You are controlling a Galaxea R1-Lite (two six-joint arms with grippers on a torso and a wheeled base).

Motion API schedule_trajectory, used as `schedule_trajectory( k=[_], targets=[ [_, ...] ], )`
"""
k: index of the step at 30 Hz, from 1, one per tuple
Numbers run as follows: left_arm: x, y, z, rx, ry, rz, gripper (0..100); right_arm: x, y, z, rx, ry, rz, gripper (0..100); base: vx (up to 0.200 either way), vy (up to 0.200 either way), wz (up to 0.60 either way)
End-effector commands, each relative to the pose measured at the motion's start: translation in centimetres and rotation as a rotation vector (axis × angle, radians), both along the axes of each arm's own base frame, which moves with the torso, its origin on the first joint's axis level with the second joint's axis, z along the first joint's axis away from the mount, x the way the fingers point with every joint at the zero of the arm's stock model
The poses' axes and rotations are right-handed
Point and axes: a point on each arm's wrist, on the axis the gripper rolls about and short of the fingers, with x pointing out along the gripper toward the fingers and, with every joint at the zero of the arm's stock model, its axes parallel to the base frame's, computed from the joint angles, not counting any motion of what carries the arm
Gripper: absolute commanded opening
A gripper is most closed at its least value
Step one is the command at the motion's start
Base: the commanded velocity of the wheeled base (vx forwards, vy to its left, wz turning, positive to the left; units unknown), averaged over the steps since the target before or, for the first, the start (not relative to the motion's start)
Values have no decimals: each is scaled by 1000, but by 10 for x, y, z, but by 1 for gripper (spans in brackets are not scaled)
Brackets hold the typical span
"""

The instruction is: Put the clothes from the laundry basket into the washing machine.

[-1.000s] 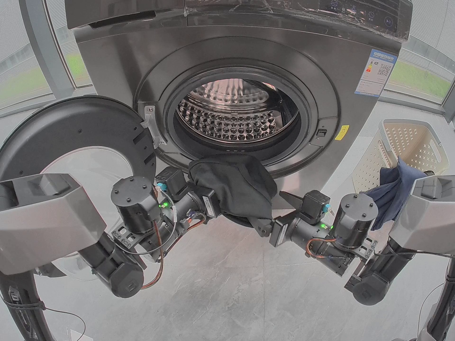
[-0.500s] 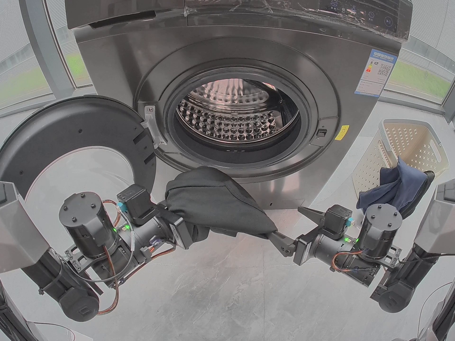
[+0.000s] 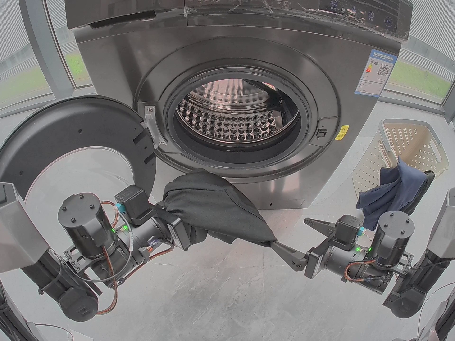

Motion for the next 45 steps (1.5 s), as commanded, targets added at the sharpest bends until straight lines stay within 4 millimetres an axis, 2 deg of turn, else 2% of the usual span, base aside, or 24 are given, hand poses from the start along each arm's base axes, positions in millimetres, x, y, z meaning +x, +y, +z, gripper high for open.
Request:
schedule_trajectory(
  k=[1, 3, 12, 18, 27, 31, 40, 45],
  targets=[
    [5, -3, -7, 12, 15, 1, 0, -5, 0, 2, 5, 0, 50, 100, 0, 0, 0],
    [7, -4, -10, 18, 25, 12, 0, -6, 0, 1, 6, 4, 102, 100, 0, 0, 0],
    [15, -3, -9, 8, 18, 60, 0, 0, -4, 1, 7, 2, 59, 100, 0, 0, 0],
    [13, -3, -11, 13, 24, 58, 0, 27, -15, 6, 31, -35, -85, 100, 0, 0, 0],
    [13, -2, -10, 11, 24, 59, 0, 40, -19, 14, 56, -78, -165, 100, 44, 0, 0],
    [11, -3, -12, 17, 30, 55, 0, 42, -19, 18, 66, -95, -195, 100, 200, 0, 0],
    [11, -1, -11, 15, 30, 58, 0, 42, -19, 18, 64, -96, -201, 100, 0, 0, 0],
    [10, -2, -13, 22, 37, 53, 0, 40, -17, 18, 65, -94, -191, 100, 200, 0, 0]
  ],
)
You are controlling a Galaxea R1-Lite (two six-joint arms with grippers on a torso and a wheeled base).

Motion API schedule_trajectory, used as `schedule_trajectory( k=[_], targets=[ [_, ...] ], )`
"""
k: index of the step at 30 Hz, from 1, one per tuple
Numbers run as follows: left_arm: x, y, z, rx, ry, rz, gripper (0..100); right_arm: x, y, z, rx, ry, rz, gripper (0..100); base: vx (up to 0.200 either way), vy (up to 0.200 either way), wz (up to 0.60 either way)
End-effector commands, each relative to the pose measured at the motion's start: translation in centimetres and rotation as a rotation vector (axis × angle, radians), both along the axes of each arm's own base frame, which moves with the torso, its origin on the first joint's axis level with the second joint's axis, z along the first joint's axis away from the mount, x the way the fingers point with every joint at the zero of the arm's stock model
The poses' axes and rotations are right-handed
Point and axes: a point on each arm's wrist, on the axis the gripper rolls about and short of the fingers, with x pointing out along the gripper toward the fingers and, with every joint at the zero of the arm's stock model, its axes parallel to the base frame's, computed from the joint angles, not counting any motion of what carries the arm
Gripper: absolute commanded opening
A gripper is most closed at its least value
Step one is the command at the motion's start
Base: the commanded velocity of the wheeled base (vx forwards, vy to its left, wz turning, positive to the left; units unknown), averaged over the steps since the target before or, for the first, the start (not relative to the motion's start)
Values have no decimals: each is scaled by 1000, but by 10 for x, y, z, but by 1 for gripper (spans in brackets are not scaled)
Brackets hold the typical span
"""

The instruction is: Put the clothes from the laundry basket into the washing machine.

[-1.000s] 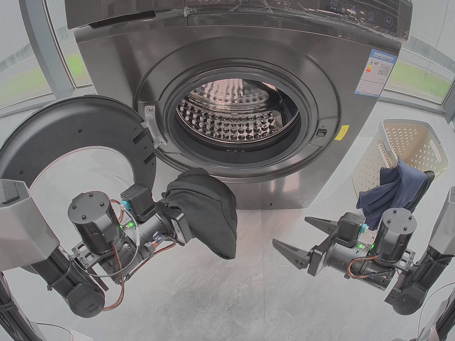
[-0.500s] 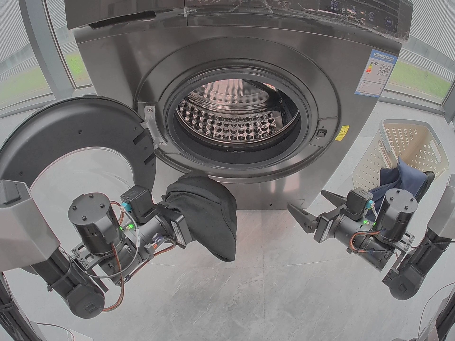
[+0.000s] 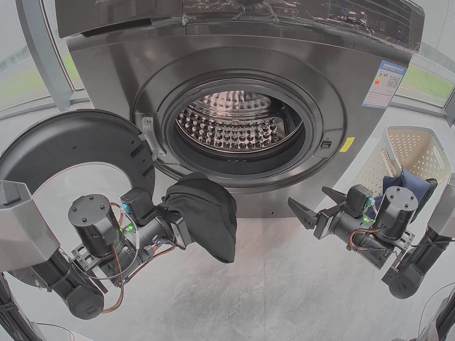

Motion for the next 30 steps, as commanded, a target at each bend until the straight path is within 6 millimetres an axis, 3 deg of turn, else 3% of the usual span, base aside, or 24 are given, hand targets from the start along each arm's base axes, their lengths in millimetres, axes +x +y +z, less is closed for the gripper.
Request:
schedule_trajectory(
  k=[1, 10, 22, 30],
  targets=[
    [-1, -1, -2, 5, 7, -4, 0, -1, 1, 0, 0, 2, 5, 100, 200, 0, 0],
    [-3, -2, -2, 5, 8, -13, 0, -1, 1, 0, 0, 0, 5, 100, 0, 0, 0],
    [-4, -1, -3, 9, 13, -14, 0, -3, 1, -1, -3, 7, 9, 100, 200, 0, 0],
    [-6, -1, -6, 16, 22, -14, 0, -7, 3, -3, -6, 19, 22, 100, 0, 0, 0]
  ],
)
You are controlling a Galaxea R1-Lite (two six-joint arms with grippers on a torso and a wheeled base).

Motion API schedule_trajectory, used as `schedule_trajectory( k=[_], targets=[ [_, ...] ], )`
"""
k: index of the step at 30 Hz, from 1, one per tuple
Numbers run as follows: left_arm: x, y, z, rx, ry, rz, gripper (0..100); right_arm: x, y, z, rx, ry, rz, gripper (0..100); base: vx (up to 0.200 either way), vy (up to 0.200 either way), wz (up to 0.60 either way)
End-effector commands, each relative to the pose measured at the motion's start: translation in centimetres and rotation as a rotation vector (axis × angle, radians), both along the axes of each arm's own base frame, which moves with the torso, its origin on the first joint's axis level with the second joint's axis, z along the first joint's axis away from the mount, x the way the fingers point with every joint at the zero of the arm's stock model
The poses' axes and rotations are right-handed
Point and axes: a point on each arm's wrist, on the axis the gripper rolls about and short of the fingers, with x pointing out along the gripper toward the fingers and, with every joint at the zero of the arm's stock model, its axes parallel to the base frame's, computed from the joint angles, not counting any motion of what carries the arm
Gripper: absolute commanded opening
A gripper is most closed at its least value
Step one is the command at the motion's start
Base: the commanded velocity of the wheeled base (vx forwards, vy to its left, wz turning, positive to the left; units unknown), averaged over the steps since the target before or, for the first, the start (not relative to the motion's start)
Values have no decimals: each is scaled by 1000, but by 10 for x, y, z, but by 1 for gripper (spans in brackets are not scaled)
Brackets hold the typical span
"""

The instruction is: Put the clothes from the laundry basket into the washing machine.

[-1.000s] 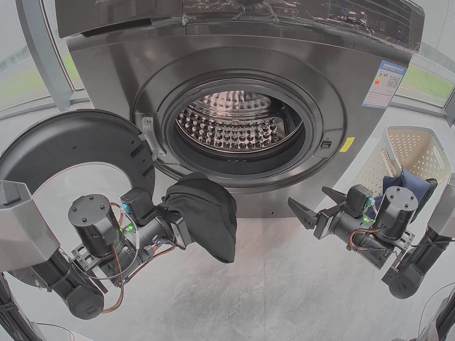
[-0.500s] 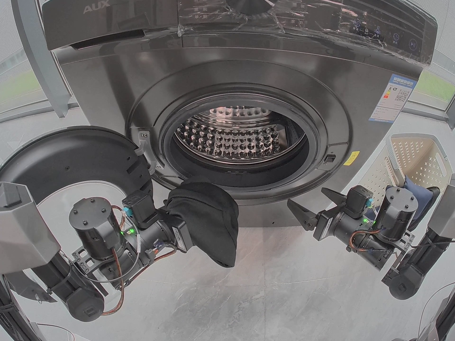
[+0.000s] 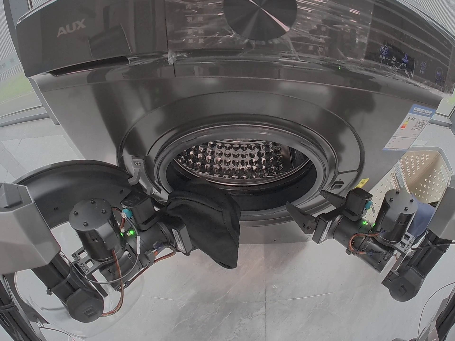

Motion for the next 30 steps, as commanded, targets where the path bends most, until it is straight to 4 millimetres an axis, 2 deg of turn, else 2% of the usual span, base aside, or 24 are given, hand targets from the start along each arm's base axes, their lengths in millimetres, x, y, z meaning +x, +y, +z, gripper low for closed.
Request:
schedule_trajectory(
  k=[1, 10, 14, 15, 16, 19, 20, 24, 27, 30],
  targets=[
    [0, 0, -1, 2, 3, 0, 0, -2, 1, -1, -3, 6, 5, 100, 0, 0, 0],
    [0, -2, -2, 3, 4, -8, 0, -4, 2, -2, -6, 12, 14, 100, 0, 0, 0],
    [-10, -14, 4, -12, -15, -58, 0, -8, 4, 0, -4, 8, 26, 100, 0, 0, 0],
    [-15, -25, 5, -23, -19, -98, 0, -10, 5, 7, 8, -17, 34, 100, 0, 0, 0],
    [-15, -25, 5, -23, -19, -98, 0, -10, 5, 7, 8, -17, 34, 100, 0, 0, 0],
    [3, -49, -5, -15, -32, -121, 0, -14, 3, 6, 2, -10, 39, 100, 0, 0, 0],
    [4, -50, -5, -16, -33, -121, 0, -14, 3, 6, 1, -9, 39, 100, 0, 0, 0],
    [34, -67, -16, -22, -59, -99, 0, -19, 3, 0, -20, 14, 54, 100, 0, 0, 0],
    [46, -76, -20, -37, -71, -94, 0, -23, 2, -5, -39, 35, 61, 100, 0, 0, 0],
    [72, -85, -20, -72, -121, -68, 0, -27, 3, -7, -46, 43, 75, 100, 0, 0, 0]
  ],
)
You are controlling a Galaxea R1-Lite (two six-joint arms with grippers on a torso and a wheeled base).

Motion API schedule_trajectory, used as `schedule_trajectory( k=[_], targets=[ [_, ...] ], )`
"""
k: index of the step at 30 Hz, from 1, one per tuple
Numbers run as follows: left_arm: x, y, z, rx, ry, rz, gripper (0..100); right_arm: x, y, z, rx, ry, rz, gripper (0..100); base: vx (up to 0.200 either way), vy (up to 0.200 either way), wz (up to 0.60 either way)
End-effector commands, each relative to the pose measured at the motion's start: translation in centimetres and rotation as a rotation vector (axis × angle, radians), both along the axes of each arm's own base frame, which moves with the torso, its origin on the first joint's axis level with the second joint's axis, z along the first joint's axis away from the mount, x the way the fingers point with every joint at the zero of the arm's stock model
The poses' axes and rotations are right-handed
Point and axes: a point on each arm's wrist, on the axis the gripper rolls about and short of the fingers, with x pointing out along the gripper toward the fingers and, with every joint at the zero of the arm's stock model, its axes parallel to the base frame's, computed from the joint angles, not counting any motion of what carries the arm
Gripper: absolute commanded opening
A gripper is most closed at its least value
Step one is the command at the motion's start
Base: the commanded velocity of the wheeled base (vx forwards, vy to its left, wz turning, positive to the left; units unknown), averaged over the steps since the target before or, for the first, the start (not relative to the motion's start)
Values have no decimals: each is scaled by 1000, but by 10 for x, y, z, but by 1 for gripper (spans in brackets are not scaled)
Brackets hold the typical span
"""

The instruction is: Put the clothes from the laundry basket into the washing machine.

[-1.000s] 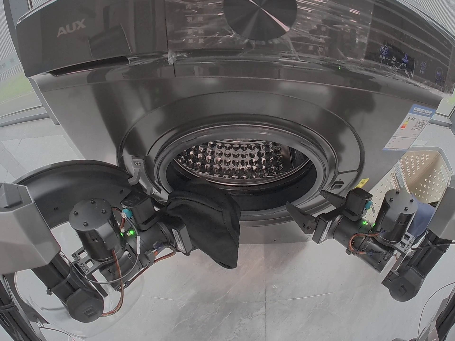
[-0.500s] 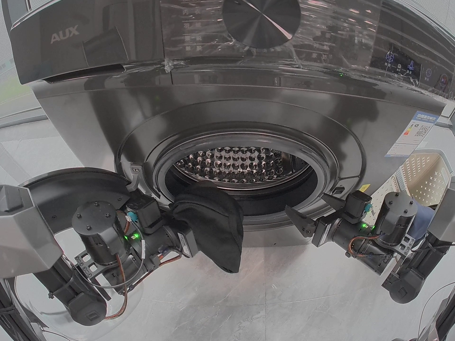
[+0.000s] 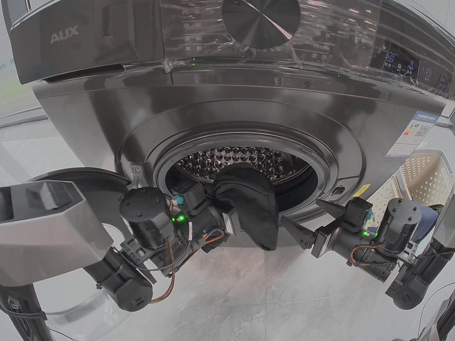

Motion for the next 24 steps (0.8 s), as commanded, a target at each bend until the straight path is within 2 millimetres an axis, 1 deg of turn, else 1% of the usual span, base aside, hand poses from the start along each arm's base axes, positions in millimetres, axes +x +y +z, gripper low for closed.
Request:
schedule_trajectory(
  k=[1, 2, 5, 9, 12, 16, 19, 20, 24],
  targets=[
    [38, -18, -22, -11, -16, 31, 0, -8, -1, -6, -24, 27, 10, 100, 0, 0, 0],
    [54, -21, -18, -44, -47, 69, 0, -9, -1, -6, -25, 28, 9, 100, 0, 0, 0],
    [70, -23, -16, -70, -77, 96, 0, -9, -1, -6, -25, 28, 10, 100, 0, 0, 0],
    [76, -28, -26, -64, -69, 96, 0, -11, 2, -6, -26, 29, 24, 100, 0, 0, 0],
    [85, -32, -35, -63, -70, 103, 0, -12, 3, -7, -24, 32, 29, 100, 0, 0, 0],
    [101, -34, -35, -72, -83, 120, 0, -15, 3, -9, -31, 44, 36, 100, 0, 0, 0],
    [115, -34, -24, -83, -94, 145, 0, -15, 4, -9, -30, 43, 38, 100, 0, 0, 0],
    [125, -33, -16, -88, -98, 168, 0, -15, 4, -8, -30, 42, 36, 100, 0, 0, 0],
    [140, -38, 2, -84, -80, 186, 0, -15, 4, -9, -33, 43, 36, 100, 0, 0, 0]
  ],
)
